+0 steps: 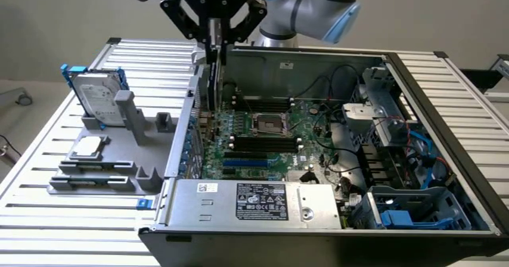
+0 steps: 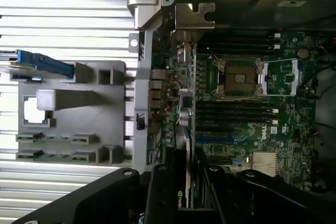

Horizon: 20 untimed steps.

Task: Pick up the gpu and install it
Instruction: 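Pick up the gpu and move the gpu toward the slot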

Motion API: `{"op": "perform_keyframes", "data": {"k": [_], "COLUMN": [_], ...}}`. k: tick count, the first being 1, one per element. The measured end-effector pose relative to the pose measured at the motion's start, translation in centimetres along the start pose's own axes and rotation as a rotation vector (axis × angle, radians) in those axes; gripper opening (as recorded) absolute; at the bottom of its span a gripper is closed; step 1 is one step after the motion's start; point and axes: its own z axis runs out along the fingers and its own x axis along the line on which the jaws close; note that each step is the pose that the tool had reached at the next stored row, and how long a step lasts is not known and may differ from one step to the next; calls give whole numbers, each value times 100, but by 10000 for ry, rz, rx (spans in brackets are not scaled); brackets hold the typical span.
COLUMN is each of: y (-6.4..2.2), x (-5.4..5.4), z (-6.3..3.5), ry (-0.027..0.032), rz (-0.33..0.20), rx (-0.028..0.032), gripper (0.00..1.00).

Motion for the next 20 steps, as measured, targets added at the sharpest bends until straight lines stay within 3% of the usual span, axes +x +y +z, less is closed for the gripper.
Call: {"op": "perform_keyframes", "data": {"k": [11,15,20], "y": [-19,-24,-29], "x": [-488,-530,-534], "z": [157,212,280], "ry": [2,26,85], "rz": [-20,-312,-1045], "rx": [27,47,72], "gripper": [26,26,26]}}
